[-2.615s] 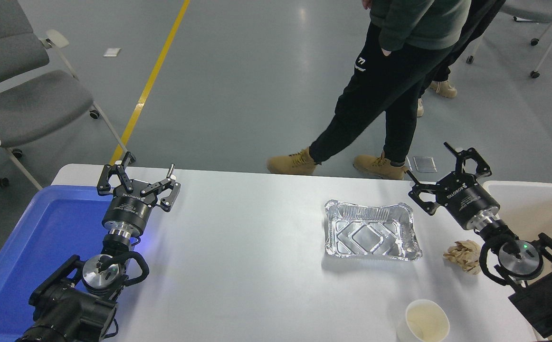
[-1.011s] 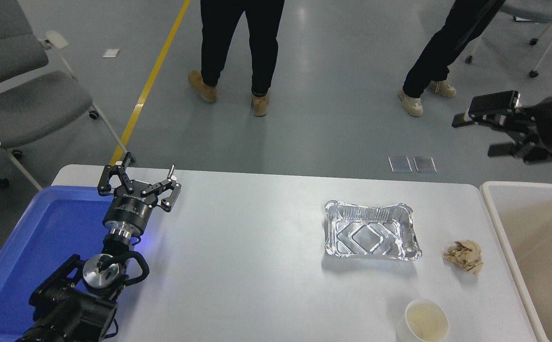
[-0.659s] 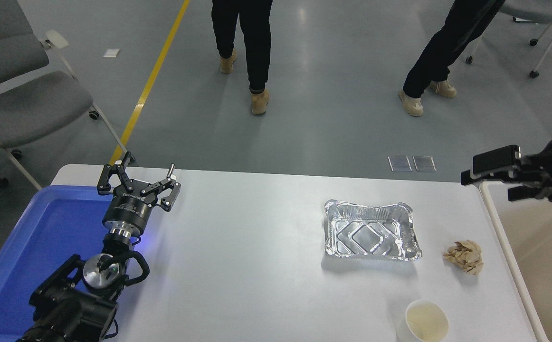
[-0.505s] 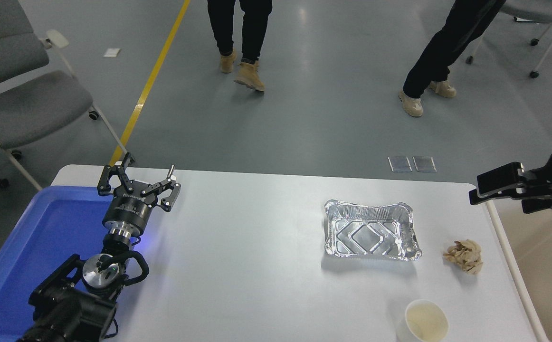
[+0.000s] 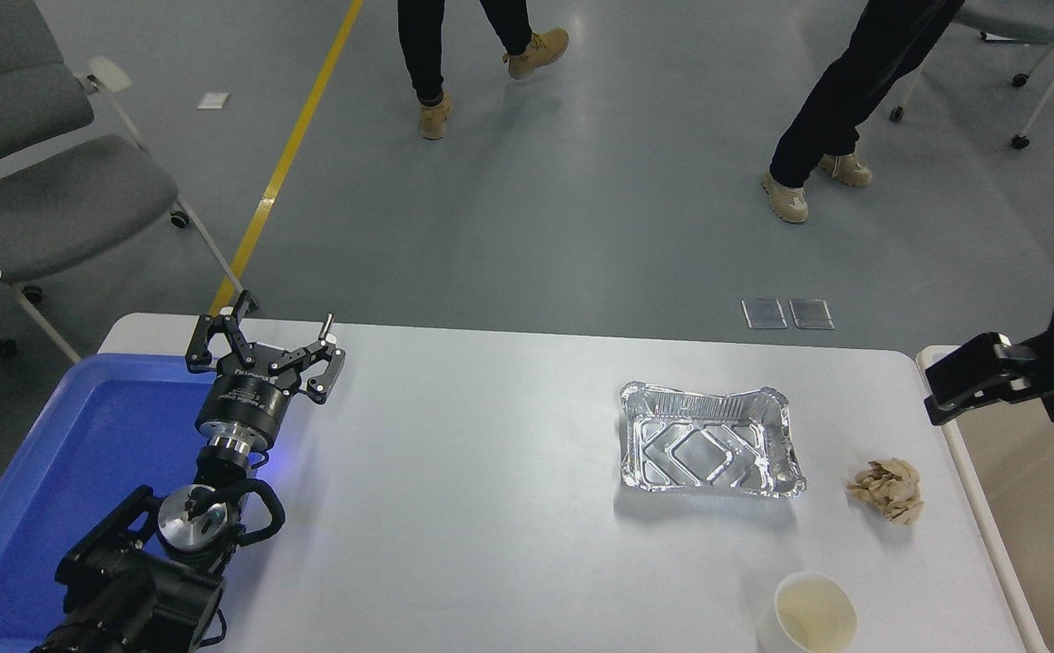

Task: Pick up paper cup place in dustbin

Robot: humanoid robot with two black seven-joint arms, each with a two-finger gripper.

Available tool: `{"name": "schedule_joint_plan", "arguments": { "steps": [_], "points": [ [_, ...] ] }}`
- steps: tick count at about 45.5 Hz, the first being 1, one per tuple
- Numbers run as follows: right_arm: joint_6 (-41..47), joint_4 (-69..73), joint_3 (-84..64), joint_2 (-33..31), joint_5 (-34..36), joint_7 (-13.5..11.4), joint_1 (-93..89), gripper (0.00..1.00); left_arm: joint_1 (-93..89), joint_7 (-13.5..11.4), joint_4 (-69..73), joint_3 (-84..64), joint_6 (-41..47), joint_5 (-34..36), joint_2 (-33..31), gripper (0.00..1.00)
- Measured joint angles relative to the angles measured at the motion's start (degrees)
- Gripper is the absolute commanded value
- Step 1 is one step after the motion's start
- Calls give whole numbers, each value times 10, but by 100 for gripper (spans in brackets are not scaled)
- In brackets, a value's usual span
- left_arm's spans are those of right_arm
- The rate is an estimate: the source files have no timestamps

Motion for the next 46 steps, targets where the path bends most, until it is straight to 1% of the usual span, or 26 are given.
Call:
{"name": "schedule_joint_plan", "arguments": {
  "steps": [8, 13, 23, 35, 46],
  "points": [
    [5, 1, -11, 21, 56, 0, -23, 100, 0, 0, 0, 0, 0, 0, 0, 99],
    [6, 1, -13, 27, 92, 5, -48, 100, 0, 0, 0, 0, 0, 0, 0, 99],
    [-10, 1, -2, 33, 126, 14, -108, 100, 0, 0, 0, 0, 0, 0, 0, 99],
    [-59, 1, 30, 34, 135, 23, -200, 100, 0, 0, 0, 0, 0, 0, 0, 99],
    [-147, -3, 72, 33, 98, 28, -304, 100, 0, 0, 0, 0, 0, 0, 0, 99]
  ]
}}
